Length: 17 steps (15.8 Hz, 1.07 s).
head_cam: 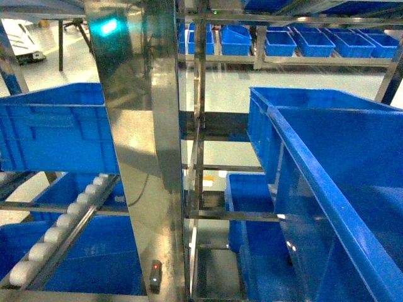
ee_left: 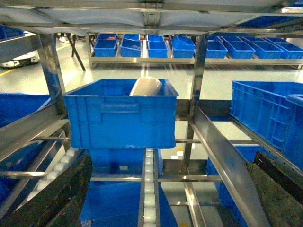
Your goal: Place magnetic block on left shelf second layer
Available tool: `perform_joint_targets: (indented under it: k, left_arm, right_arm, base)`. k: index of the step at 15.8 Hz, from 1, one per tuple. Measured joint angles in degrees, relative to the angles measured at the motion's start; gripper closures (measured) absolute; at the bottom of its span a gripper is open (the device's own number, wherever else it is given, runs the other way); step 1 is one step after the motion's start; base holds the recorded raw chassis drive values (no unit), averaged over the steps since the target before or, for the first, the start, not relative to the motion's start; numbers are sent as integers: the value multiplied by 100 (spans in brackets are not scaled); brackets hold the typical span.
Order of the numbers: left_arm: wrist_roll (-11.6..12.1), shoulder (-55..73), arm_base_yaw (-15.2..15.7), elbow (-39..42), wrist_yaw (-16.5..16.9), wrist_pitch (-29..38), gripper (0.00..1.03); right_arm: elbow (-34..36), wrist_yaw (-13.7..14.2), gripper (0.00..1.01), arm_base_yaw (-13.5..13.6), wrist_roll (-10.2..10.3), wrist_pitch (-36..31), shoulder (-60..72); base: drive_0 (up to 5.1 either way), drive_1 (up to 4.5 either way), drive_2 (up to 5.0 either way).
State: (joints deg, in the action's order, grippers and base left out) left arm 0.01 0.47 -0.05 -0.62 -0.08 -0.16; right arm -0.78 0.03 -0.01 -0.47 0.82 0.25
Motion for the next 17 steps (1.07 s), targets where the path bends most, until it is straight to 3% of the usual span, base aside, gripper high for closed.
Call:
perform_joint_targets:
  k: [4, 7, 10, 17]
  left_arm:
    - [0, 0, 0, 0, 2, -4, 5]
    - [0, 0, 0, 0, 2, -4, 5]
    - [0, 0, 0, 0, 2, -4, 5]
    - [0, 0, 0, 0, 2, -4, 5]
  right_arm:
    - [0, -4, 61, 0, 0, -59, 0]
    - [0, -4, 27, 0, 0, -59, 0]
    - [0, -4, 1, 0, 2, -59, 0]
    - [0, -4, 3, 0, 2, -57, 0]
  base:
    - [0, 0, 0]
    - [0, 0, 0]
    - [0, 0, 0]
    - [0, 0, 0]
